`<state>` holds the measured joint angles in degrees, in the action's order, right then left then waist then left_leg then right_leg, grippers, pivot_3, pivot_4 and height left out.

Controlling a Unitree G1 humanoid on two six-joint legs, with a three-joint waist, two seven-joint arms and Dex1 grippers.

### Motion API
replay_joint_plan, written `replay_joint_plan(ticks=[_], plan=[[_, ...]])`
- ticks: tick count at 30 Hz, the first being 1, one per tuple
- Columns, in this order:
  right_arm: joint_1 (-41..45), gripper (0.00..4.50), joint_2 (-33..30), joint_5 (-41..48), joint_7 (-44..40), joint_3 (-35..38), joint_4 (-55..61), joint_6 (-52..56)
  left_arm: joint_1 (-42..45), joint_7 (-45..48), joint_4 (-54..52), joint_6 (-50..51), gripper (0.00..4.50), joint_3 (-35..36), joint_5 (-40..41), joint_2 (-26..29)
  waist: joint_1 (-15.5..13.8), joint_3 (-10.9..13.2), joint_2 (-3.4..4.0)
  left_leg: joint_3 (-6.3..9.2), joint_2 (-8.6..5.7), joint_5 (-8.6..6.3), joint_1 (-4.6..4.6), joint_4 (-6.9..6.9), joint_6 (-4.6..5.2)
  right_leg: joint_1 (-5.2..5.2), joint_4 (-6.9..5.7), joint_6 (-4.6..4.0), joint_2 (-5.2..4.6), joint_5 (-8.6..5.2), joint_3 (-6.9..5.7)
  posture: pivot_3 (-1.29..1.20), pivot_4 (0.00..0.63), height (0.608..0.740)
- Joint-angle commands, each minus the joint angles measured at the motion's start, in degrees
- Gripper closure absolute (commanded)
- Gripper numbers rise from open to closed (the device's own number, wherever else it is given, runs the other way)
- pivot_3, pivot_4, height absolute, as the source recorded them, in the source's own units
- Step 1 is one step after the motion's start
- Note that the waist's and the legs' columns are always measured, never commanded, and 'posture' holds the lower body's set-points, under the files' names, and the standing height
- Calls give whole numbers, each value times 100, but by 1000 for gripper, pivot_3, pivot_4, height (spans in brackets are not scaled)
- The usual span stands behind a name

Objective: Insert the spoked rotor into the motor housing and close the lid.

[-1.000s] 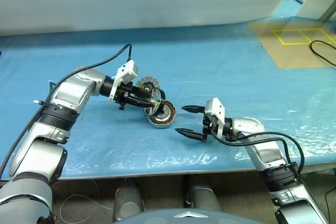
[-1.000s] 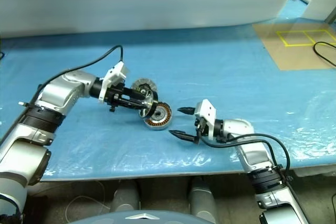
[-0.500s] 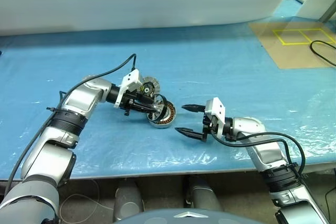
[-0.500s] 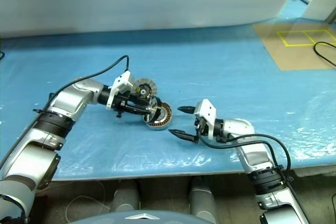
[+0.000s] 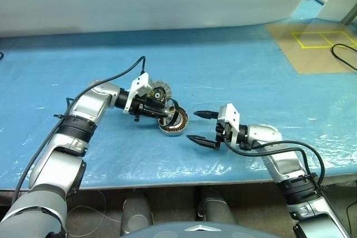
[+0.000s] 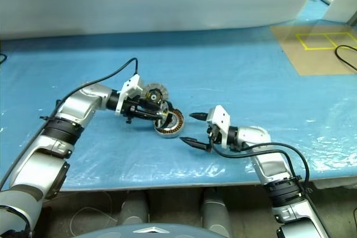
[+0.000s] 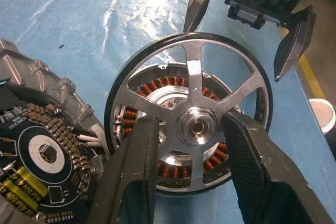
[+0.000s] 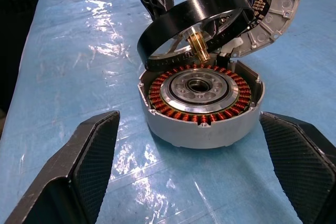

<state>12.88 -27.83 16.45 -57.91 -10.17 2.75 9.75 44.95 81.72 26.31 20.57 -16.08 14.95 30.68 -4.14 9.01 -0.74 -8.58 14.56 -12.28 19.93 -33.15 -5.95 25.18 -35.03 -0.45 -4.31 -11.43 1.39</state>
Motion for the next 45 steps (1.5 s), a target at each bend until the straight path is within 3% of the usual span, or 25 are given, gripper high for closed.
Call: replay_joint_plan(ticks=[1, 9, 23, 37, 45], plan=[[-16, 13, -50, 7, 6, 84, 171, -115, 40, 152, -112, 76, 2999, 17, -10, -25, 1, 0, 0, 0, 0, 0, 1, 1, 0, 0, 2, 0, 0, 0, 0, 0, 150, 740], [14, 13, -25, -58, 8, 54, 92, -129, 66, 317, -405, 271, 2999, 110, 170, -104, 2, 0, 0, 0, 0, 0, 8, 10, 0, 1, 18, 0, 0, 0, -1, 0, 150, 740], [0, 13, -13, -101, 35, 52, 96, -156, -41, 341, -73, -227, 2999, -86, -394, -19, 7, 0, 0, 0, 1, 0, 5, 14, 0, 0, 20, 0, 1, 0, -1, 0, 150, 740], [31, 13, -24, -117, 33, 67, 93, -159, 10, 382, -27, -8, 2999, -118, -422, -47, 8, -1, 1, 0, 0, 0, 1, 14, 0, -2, 19, 0, 0, 0, 0, 0, 150, 740], [56, 0, -16, -132, 32, 64, 56, -173, 153, 369, -109, 154, 367, -103, -452, -76, 10, -1, 2, 0, 2, 0, 6, 19, 0, 1, 25, 0, 1, 0, 0, 0, 150, 740]])
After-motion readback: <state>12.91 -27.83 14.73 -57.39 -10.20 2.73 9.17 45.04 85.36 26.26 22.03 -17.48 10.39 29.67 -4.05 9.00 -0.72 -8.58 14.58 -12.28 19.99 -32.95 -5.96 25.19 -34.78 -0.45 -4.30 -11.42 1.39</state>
